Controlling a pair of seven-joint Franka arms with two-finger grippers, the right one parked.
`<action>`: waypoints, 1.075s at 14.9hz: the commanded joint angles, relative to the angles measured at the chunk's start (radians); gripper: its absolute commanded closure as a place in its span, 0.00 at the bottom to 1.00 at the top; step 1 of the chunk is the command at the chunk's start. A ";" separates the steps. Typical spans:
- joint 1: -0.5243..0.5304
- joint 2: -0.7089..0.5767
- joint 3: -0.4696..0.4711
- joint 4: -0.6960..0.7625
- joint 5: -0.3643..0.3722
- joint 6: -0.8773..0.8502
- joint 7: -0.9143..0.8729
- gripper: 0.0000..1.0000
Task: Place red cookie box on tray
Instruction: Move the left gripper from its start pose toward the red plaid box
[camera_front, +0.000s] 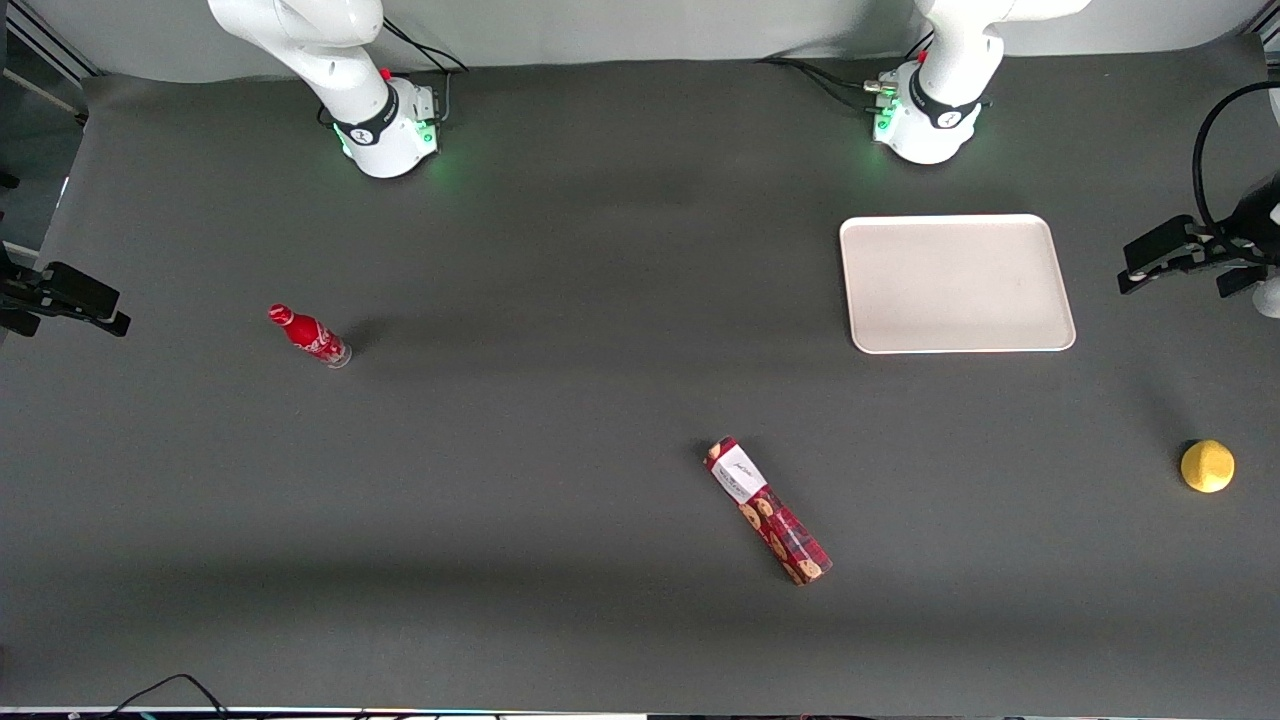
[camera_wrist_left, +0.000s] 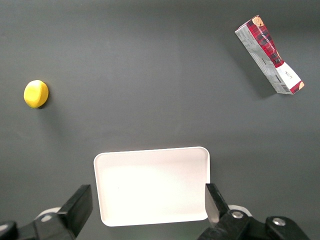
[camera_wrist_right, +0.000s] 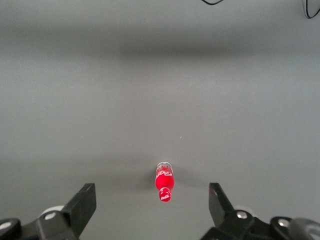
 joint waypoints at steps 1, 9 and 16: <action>0.006 0.001 -0.003 0.007 -0.002 0.002 0.004 0.00; -0.057 0.037 -0.005 0.004 -0.066 0.029 -0.107 0.00; -0.198 0.232 -0.053 0.057 -0.100 0.250 -0.543 0.00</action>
